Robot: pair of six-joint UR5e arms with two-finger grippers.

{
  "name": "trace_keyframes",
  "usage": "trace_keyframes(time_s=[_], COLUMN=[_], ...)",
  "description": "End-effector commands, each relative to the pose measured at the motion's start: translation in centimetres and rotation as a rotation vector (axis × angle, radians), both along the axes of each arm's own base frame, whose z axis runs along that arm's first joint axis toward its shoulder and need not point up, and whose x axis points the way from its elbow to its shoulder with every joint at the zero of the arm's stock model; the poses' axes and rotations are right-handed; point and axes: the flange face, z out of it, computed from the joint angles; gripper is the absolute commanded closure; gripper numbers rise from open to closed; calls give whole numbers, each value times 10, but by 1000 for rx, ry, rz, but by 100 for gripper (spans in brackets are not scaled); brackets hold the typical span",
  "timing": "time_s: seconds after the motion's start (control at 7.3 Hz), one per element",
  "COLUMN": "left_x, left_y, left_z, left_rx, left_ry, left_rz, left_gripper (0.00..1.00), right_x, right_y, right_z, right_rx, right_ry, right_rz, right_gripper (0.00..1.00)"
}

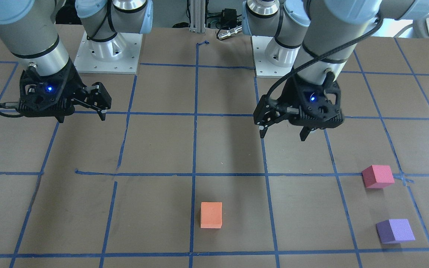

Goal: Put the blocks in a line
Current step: 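Release the orange cube and raise the right gripper while the left arm reaches toward it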

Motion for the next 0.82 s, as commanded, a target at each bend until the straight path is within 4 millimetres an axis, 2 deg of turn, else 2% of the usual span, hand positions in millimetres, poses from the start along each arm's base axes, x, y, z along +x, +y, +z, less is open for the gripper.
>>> trace_keyframes(time_s=[0.0, 0.14, 0.27, 0.41, 0.68], left_x=[-51, -89, -95, -98, -106], left_y=[-47, -51, -61, -69, -76], left_z=[-82, -114, -148, -183, -216], left_rx=[-34, -56, -32, 9, 19], left_ry=[33, 28, 17, 17, 22], left_rz=[54, 0, 1, 3, -12], left_gripper=[0, 0, 0, 0, 0], right_x=[4, 4, 4, 3, 4], right_y=[17, 20, 27, 33, 40], right_z=[23, 28, 24, 28, 32], right_rx=[-40, -50, 20, 33, 36], right_ry=[-5, -4, -10, -9, -7], right_rz=[4, -5, -10, -11, -13], right_gripper=[0, 0, 0, 0, 0])
